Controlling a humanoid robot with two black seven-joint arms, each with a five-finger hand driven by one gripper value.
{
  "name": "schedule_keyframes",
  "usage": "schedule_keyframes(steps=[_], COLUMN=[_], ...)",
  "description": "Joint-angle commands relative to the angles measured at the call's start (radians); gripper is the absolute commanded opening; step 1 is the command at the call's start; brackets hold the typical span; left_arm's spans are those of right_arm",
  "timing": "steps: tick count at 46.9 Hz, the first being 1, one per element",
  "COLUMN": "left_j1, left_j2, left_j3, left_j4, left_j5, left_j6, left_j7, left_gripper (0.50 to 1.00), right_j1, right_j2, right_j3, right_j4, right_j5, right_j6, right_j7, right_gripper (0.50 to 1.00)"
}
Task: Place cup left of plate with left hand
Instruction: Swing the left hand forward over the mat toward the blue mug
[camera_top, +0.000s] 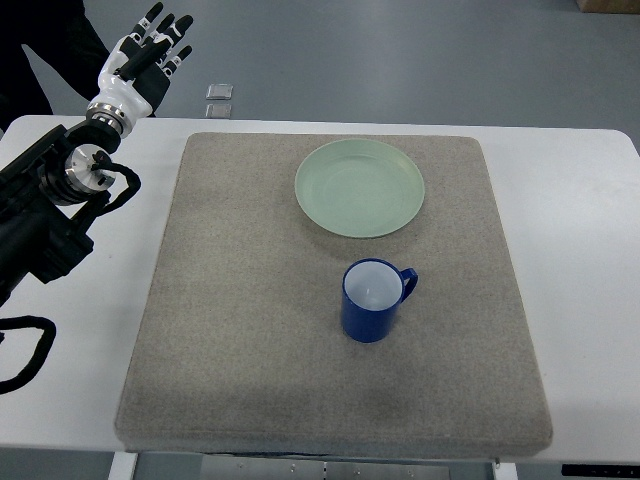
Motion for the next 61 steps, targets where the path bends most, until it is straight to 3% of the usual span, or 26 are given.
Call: schedule_keyframes(steps=[1,21,29,44,61], left_j1=[0.0,-0.005,-0.008,0.0,0.043], left_j2=[0.002,0.017,0.034,0.198,0.325], left_j3=[-0.001,0.013,0.154,0.392,0.427], left_j4=[0.0,-0.014,-0.077,-0.299,-0.413], left_j5=[0.0,0.015,0.018,0.041,0.285], left_j6=[0.0,-0.05,-0.115,-0.257,-0.445], left_j7=[0.0,0.0,0.0,0.0,-0.002], left_gripper=[0.996,0.996,0.996,0.996,0.994], right_j1=[0.0,0.0,0.0,0.0,0.0], right_j2=[0.0,0.0,0.0,0.0,0.0], right_j3=[0.0,0.0,0.0,0.0,0.0], right_j4=[0.0,0.0,-0.001,0.0,0.0], right_j5=[0.0,0.0,0.0,0.0,0.0], right_j6=[0.0,0.0,0.0,0.0,0.0], right_j7=[0.0,0.0,0.0,0.0,0.0], right_gripper=[0.932,0.932,0.932,0.932,0.932])
